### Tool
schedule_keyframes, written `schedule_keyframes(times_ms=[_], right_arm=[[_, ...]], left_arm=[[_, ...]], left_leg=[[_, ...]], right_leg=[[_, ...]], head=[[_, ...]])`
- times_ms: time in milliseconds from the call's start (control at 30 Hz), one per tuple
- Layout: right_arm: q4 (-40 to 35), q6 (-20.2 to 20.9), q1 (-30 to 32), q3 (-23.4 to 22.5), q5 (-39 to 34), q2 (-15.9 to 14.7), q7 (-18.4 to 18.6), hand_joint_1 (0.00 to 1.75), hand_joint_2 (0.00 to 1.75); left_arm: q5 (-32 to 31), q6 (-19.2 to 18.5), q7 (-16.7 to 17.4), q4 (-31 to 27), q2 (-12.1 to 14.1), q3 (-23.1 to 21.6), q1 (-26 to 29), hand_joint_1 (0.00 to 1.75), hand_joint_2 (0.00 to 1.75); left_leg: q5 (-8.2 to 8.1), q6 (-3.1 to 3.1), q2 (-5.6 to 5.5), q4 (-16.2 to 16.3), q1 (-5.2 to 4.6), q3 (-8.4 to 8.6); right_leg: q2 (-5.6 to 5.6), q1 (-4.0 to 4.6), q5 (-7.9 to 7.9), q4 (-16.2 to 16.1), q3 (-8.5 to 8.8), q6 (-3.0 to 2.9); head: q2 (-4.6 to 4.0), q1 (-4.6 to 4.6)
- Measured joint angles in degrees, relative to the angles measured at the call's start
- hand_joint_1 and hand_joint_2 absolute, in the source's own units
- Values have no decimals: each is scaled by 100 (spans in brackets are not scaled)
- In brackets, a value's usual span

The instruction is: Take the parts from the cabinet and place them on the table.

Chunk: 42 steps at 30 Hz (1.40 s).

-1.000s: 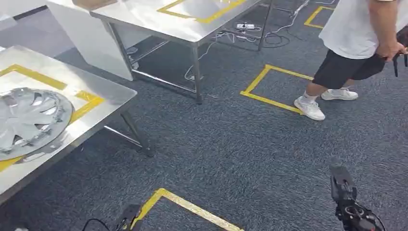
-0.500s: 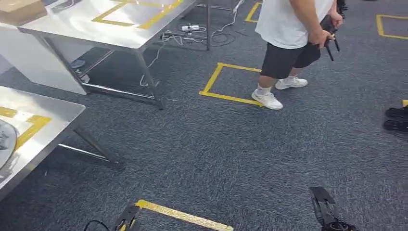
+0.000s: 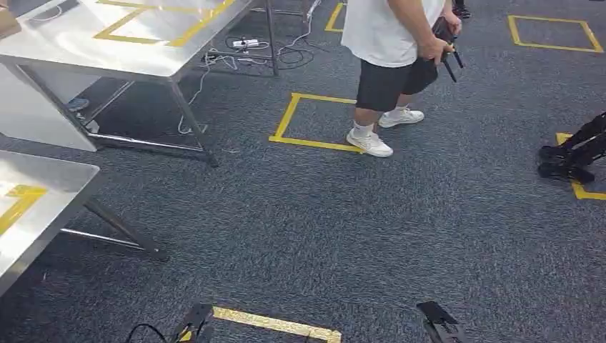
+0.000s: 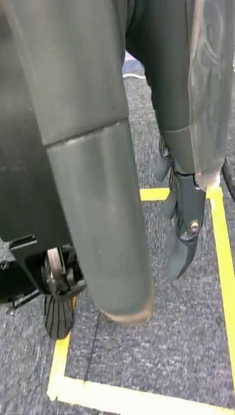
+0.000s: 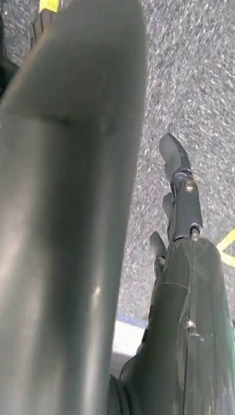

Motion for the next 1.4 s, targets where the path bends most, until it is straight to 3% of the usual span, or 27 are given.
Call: schedule_keyframes(times_ms=[100,133,200,267,300,333,367,433,467,500,567,633,667,700,767,800,833,867,933,967,1000,1133,1167,1233,1300,1333,1400], right_arm=[[22,26,8,90,-2,55,2,0,0],[28,26,4,110,-2,68,7,0,0],[37,42,-22,169,-2,110,11,0,0],[46,46,-38,199,-11,125,15,0,0],[50,46,-36,201,-26,125,18,0,0],[57,46,-31,212,-26,127,20,0,0],[61,50,-31,228,-26,136,24,0,0],[63,50,-33,245,-26,160,24,0,0],[63,50,-34,247,-26,171,24,0,0],[63,50,-38,249,-26,177,22,0,0],[65,48,-28,254,-26,179,24,0,0],[77,48,-22,265,-28,179,24,0,0],[85,42,-17,271,-28,179,24,0,0],[87,42,-26,280,-28,179,26,0,0],[87,46,-31,304,-28,197,22,0,0],[90,46,-27,319,-28,201,22,0,0],[94,46,-22,330,-28,201,30,0,0],[98,44,-20,335,-28,201,28,0,0],[103,42,-26,341,-28,201,26,0,0],[103,42,-32,341,-28,201,26,0,0],[103,42,-43,343,-28,204,24,0,0],[111,42,-31,350,-28,208,28,0,0],[111,42,-30,350,-35,210,35,0,0],[111,42,-51,350,-35,214,46,0,0],[111,42,-58,346,-52,214,70,0,0],[114,44,-55,346,-68,214,81,0,0],[116,53,-52,348,-90,214,85,0,0]], left_arm=[[-4,-2,42,0,-9,0,-19,0,0],[-2,-2,42,0,-9,0,-26,0,0],[-2,-2,42,0,-7,0,-32,0,0],[2,0,42,0,-7,0,-4,0,0],[4,0,42,0,-7,0,16,0,0],[6,0,42,0,-7,0,34,0,0],[6,0,42,0,-7,0,40,0,0],[6,0,42,0,-4,0,29,0,0],[6,0,42,0,2,0,23,0,0],[6,0,39,0,5,0,15,0,0],[7,0,37,0,4,0,14,0,0],[9,0,37,0,-2,0,7,0,0],[9,0,35,0,-4,0,-2,0,0],[9,7,35,0,-4,0,-2,0,0],[9,9,35,0,-2,0,17,0,0],[9,11,35,0,-2,0,25,0,0],[9,9,35,0,-4,0,30,0,0],[9,9,35,0,-4,0,30,0,0],[9,9,35,0,-11,0,27,0,0],[9,9,35,0,-15,0,28,0,0],[9,13,35,0,-7,0,24,0,0],[9,15,35,0,-9,0,14,0,0],[9,15,35,0,-9,0,9,0,0],[9,15,33,0,-11,0,4,0,0],[9,15,33,0,-9,0,32,0,0],[9,15,33,0,-11,0,45,0,0],[9,15,35,0,-13,0,52,0,0]], left_leg=[[9,-79,88,-20,16,17],[-35,-124,91,5,24,3],[-442,-172,-277,617,54,-252],[-891,-186,-376,1650,59,-744],[-962,-187,-382,1968,58,-906],[-878,-177,-383,1982,58,-930],[-678,-162,-385,1709,58,-816],[-109,-110,-441,571,60,-274],[34,-80,-586,123,62,-52],[9,-93,-620,-14,46,-21],[20,-85,-571,6,47,-43],[69,0,-500,-61,62,-29],[87,32,-452,-84,69,-9],[85,66,-433,-85,68,-14],[82,74,-348,-82,56,-18],[80,74,-310,-79,54,-22],[77,71,-274,-77,54,-18],[70,67,-255,-74,55,-14],[43,37,-200,-59,61,18],[19,8,-174,-47,57,34],[1,-21,-158,-21,3,21],[-8,-115,-58,-19,11,26],[-86,-170,-113,55,30,9],[-545,-205,-332,812,39,-339],[-940,-212,-371,1808,50,-815],[-964,-204,-378,2038,50,-941],[-861,-191,-382,1987,50,-934]], right_leg=[[110,31,5,4,-38,-85],[144,-7,41,-49,-10,-139],[192,-11,64,-57,-28,-188],[267,-1,74,-56,-49,-214],[313,4,75,-54,-54,-217],[372,6,77,-53,-53,-218],[422,6,80,-52,-53,-217],[532,5,89,-51,-33,-202],[565,0,91,-50,-36,-196],[601,43,84,-15,-60,-164],[634,14,103,-36,-79,-114],[657,15,101,-35,-92,-31],[449,21,-18,110,-137,-22],[338,20,-250,449,-281,-9],[266,-6,-737,1466,-730,30],[254,-9,-869,1868,-909,44],[248,-12,-830,1953,-944,52],[240,-15,-686,1753,-847,53],[162,-19,-149,668,-279,35],[30,-17,28,116,-2,27],[-60,37,-63,7,33,-3],[126,41,-18,-3,-16,-135],[164,11,5,-36,9,-170],[223,9,23,-39,-11,-215],[327,24,29,-37,-30,-230],[394,30,30,-37,-32,-233],[460,31,33,-36,-30,-235]], head=[[0,-18],[0,-11],[0,-61],[0,-99],[0,-107],[0,-109],[0,-112],[0,-142],[0,-157],[0,-177],[0,-129],[0,-118],[0,-103],[0,-57],[0,-9],[0,-4],[0,2],[0,6],[0,26],[0,39],[0,46],[0,17],[0,13],[0,-29],[0,-64],[0,-68],[0,-74]])
